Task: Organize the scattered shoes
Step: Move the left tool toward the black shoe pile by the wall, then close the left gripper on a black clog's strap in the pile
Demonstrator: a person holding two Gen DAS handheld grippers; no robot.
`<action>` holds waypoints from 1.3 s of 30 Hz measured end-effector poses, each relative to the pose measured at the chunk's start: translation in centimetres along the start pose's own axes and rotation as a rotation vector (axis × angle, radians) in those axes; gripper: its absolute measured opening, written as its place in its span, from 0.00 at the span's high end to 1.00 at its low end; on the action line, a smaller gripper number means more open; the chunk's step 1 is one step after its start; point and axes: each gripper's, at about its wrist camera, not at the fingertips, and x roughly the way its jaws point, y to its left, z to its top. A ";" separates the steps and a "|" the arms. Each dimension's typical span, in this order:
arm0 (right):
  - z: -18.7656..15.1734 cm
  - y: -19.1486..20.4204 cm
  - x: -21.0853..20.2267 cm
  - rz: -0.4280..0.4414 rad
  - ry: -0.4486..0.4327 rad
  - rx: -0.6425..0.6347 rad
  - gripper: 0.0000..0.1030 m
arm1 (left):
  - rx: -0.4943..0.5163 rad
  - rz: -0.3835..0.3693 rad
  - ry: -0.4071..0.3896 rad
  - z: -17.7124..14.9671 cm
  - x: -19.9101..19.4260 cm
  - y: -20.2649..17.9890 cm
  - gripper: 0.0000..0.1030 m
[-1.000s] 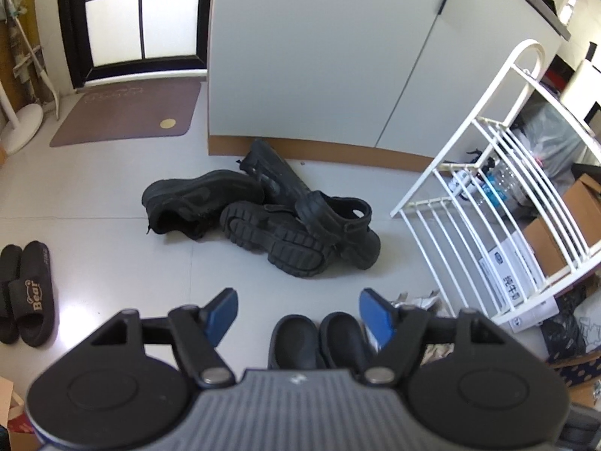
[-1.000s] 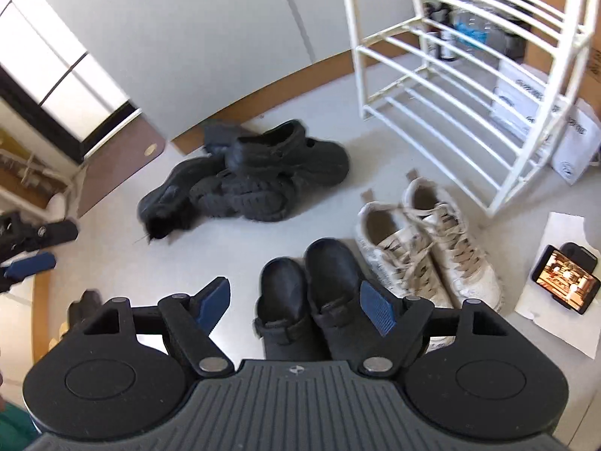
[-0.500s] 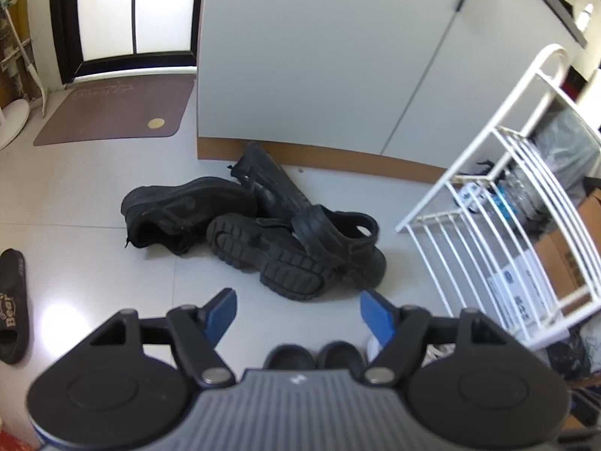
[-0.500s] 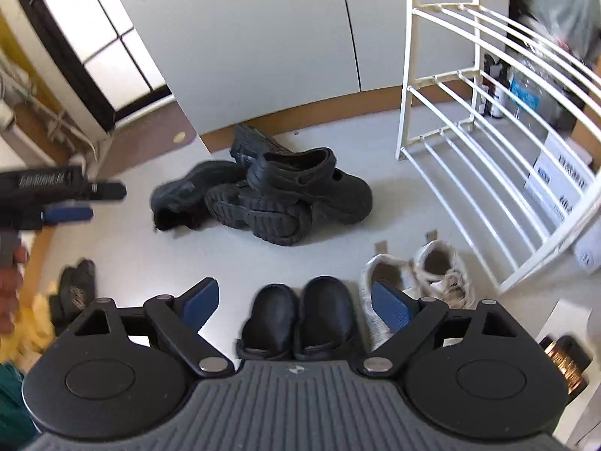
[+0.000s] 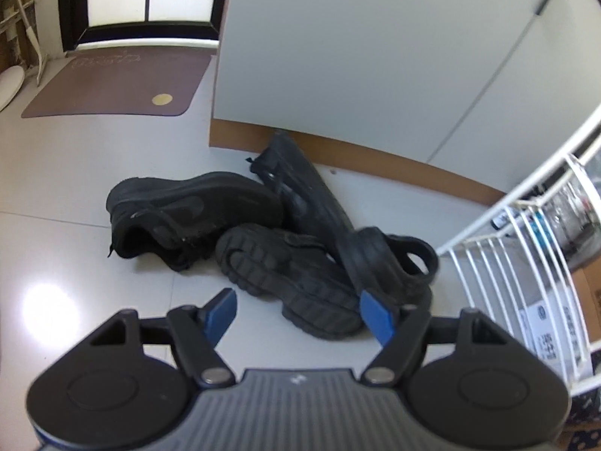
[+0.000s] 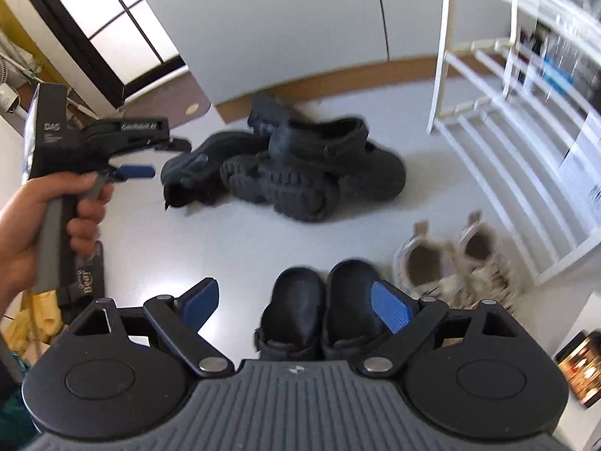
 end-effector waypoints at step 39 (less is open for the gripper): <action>-3.4 -6.5 15.4 0.093 -0.048 0.014 0.11 | 0.317 -0.238 0.026 5.0 12.4 -14.0 0.24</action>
